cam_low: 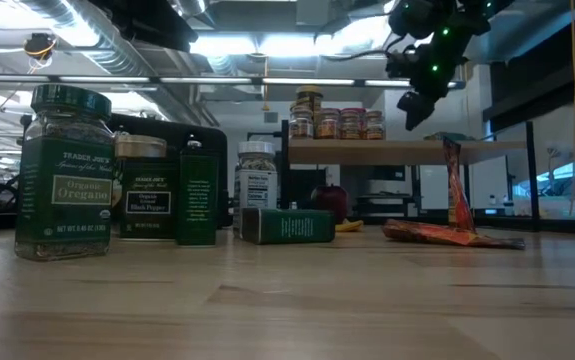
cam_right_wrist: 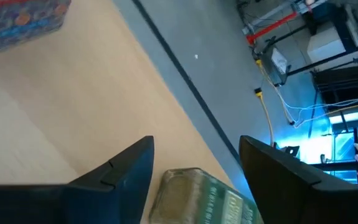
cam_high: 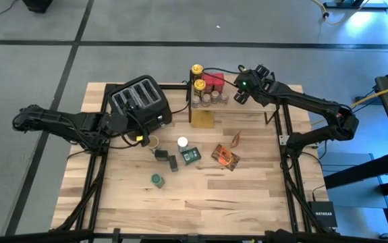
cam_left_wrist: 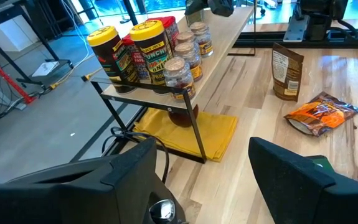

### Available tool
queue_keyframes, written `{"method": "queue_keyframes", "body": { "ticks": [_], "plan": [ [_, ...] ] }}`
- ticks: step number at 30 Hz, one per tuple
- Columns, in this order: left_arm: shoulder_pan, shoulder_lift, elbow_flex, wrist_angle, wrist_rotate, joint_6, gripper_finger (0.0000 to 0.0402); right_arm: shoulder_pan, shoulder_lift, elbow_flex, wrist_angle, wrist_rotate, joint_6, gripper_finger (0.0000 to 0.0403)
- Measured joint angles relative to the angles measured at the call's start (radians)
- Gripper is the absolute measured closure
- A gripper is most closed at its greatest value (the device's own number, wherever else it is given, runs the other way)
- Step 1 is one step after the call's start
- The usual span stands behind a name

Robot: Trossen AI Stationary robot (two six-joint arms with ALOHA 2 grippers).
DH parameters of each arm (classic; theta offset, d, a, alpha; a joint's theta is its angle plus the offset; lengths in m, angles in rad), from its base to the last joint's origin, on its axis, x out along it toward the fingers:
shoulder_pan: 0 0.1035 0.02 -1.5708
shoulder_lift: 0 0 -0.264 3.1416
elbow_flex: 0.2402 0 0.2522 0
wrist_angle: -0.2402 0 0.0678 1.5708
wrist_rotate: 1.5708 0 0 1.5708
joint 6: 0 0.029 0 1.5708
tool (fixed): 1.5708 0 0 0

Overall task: Shelf spices
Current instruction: Put the green seasoning bottle on the shelf

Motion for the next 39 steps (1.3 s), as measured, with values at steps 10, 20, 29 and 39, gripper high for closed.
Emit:
{"method": "queue_keyframes", "body": {
  "ticks": [10, 20, 29, 39],
  "plan": [
    [0.0, 0.0, 0.0, 0.0, 0.0, -0.005, 0.0153, -0.015, -0.073, 0.001, -0.137, 0.04, 0.085, 0.0162],
    [0.0, 0.0, 0.0, 0.0, 0.0, -0.001, 0.0153, -0.079, -0.063, 0.001, -0.141, 0.033, 0.083, 0.0162],
    [0.0, 0.0, 0.0, 0.001, 0.0, -0.003, 0.0153, -0.085, -0.02, 0.003, -0.127, -0.031, 0.089, 0.0162],
    [0.0, 0.0, 0.0, 0.001, 0.0, -0.001, 0.0153, -0.049, -0.007, 0.004, -0.128, -0.049, 0.085, 0.0162]
  ]
}}
